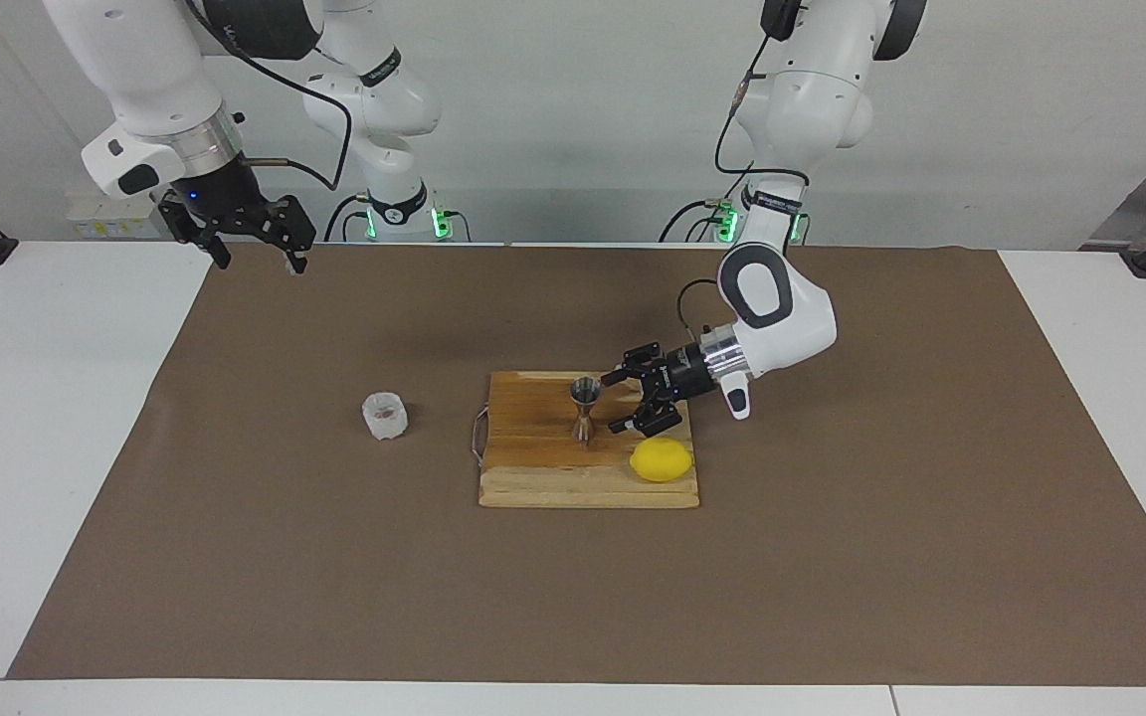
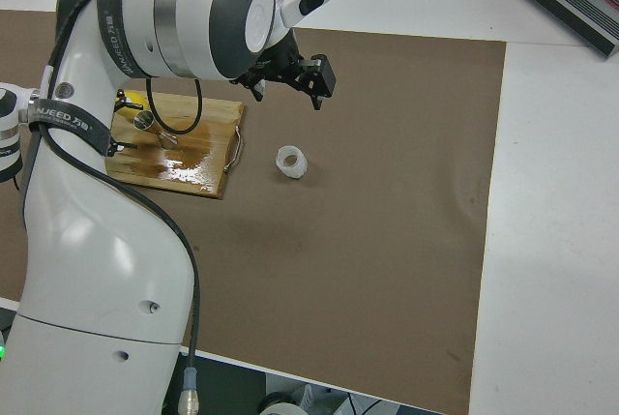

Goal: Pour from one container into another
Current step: 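Carry the dark cup onto the cutting board beside the lemon, then open the left gripper and withdraw it from the dark cup, then reach the right gripper to the clear cup and grasp it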

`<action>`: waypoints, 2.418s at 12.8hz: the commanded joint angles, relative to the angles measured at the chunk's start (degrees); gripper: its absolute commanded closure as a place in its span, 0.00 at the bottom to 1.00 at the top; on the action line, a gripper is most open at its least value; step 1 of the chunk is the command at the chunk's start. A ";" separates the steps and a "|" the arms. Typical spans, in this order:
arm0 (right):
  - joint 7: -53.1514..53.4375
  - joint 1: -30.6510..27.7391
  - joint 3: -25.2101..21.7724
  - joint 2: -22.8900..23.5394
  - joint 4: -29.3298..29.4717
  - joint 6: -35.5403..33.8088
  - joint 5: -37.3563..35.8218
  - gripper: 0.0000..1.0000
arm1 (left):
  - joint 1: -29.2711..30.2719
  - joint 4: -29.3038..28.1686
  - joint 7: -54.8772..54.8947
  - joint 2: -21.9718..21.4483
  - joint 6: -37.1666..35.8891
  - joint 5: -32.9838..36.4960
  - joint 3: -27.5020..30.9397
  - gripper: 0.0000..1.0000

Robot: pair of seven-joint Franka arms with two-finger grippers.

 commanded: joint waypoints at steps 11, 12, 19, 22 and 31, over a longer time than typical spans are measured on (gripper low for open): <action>0.67 -0.65 0.32 -0.64 -0.70 -0.05 1.08 0.00 | 11.39 2.85 16.84 -11.05 -12.37 62.15 0.10 0.00; 0.67 -0.65 0.32 -0.64 -0.79 -0.05 1.08 0.00 | 13.24 3.90 20.96 -11.66 -14.66 64.44 0.10 0.00; 0.75 -0.65 0.32 -0.64 -0.70 -0.05 1.08 0.00 | 20.64 7.16 37.61 -19.48 -18.10 81.07 0.19 0.00; 0.67 -0.65 0.32 -0.64 -0.70 -0.05 1.08 0.00 | 21.87 16.17 38.23 -19.15 -24.58 83.95 -0.07 0.00; -4.93 -1.35 -0.21 -3.19 -3.32 -2.72 1.08 0.00 | 20.99 28.96 38.41 -17.38 -37.95 84.85 -0.69 0.00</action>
